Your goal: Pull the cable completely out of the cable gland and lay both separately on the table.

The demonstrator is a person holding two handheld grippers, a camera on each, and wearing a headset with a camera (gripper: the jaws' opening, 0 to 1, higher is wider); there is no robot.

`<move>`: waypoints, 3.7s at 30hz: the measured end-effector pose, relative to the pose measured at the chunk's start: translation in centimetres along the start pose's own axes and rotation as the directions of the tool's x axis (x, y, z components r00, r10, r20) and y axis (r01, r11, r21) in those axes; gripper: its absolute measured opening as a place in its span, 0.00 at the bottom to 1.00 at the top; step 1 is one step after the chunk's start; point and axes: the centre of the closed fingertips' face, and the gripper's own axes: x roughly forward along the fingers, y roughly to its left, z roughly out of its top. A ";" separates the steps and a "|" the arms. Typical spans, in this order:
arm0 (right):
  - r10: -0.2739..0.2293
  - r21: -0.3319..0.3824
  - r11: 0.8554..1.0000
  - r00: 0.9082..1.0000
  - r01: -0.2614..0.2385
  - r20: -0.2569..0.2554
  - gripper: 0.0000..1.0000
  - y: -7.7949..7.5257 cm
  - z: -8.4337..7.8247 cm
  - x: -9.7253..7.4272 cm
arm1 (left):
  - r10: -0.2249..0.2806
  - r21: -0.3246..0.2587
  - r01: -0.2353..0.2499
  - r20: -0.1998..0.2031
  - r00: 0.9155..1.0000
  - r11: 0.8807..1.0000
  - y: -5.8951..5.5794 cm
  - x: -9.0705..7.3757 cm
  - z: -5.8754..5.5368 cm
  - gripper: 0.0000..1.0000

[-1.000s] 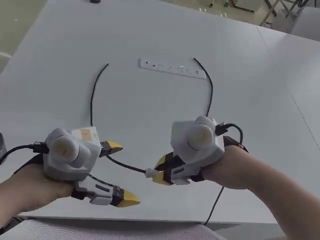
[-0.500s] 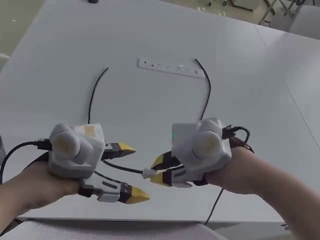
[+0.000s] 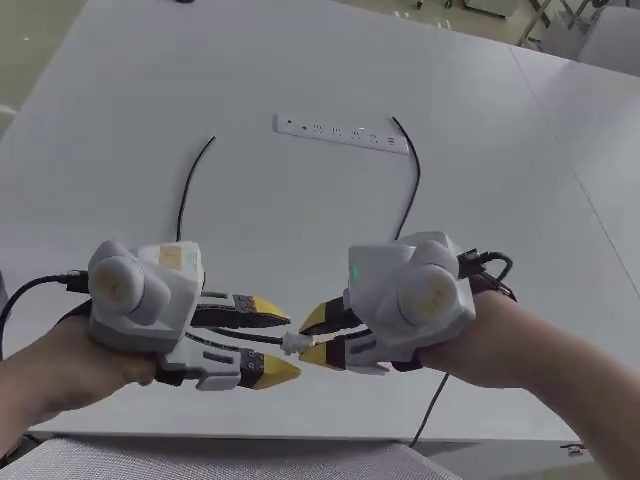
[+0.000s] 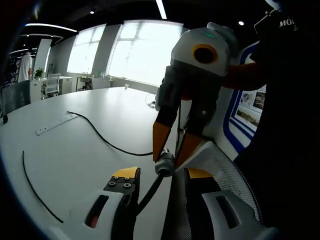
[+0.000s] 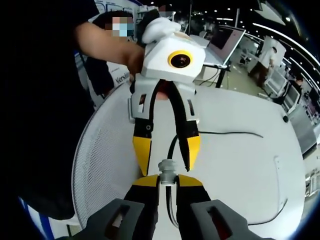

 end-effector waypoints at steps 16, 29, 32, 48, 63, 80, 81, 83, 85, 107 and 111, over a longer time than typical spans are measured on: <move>-0.001 -0.075 0.997 1.000 0.000 -0.014 0.06 0.5 0.0 -0.2 | -0.027 -0.004 0.027 0.018 0.999 1.000 -0.8 -0.2 0.5 0.19; -0.006 -0.098 0.995 1.000 0.004 -0.016 0.06 0.4 -0.2 -0.2 | -0.016 -0.007 0.016 0.012 1.000 1.000 -0.7 -0.1 0.5 0.17; -0.003 -0.076 0.997 1.000 0.003 -0.005 0.06 0.2 -0.2 -0.3 | -0.001 -0.001 0.001 0.019 1.000 1.000 -0.5 -0.1 0.7 0.18; 0.014 -0.058 0.998 1.000 -0.013 0.016 0.07 0.6 -0.4 -0.5 | 0.004 0.054 -0.005 0.011 1.000 0.999 -1.1 0.1 1.0 0.15; 0.029 -0.057 0.998 0.997 -0.025 0.065 0.09 -0.2 -0.6 -0.8 | 0.058 0.051 -0.058 -0.005 0.998 0.997 -0.2 0.3 1.0 0.14; 0.280 0.115 0.950 0.954 -0.292 0.106 0.16 -1.1 -1.6 -2.0 | 0.101 0.167 -0.091 -0.052 0.994 0.982 -0.2 1.3 1.3 0.15; 0.295 0.114 0.945 0.949 -0.307 0.109 0.15 -1.2 -1.5 -2.0 | 0.107 0.182 -0.094 -0.063 0.992 0.979 -0.1 1.3 1.2 0.15; 0.333 0.123 0.930 0.935 -0.347 0.119 0.15 -1.1 -1.3 -2.0 | 0.108 0.189 -0.092 -0.073 0.992 0.978 -0.1 1.4 1.1 0.15; 0.366 0.134 0.915 0.923 -0.380 0.116 0.14 -0.9 -1.4 -1.9 | 0.113 0.196 -0.097 -0.074 0.991 0.976 0.0 1.5 1.1 0.15; 0.423 0.102 0.898 0.904 -0.428 0.066 0.07 -1.3 -2.8 -1.0 | 0.134 0.186 -0.112 -0.107 0.985 0.976 1.1 2.8 1.3 0.15; 0.386 0.071 0.919 0.922 -0.388 0.039 0.06 -1.3 -2.8 -0.8 | 0.134 0.142 -0.118 -0.106 0.985 0.983 1.4 2.7 1.1 0.14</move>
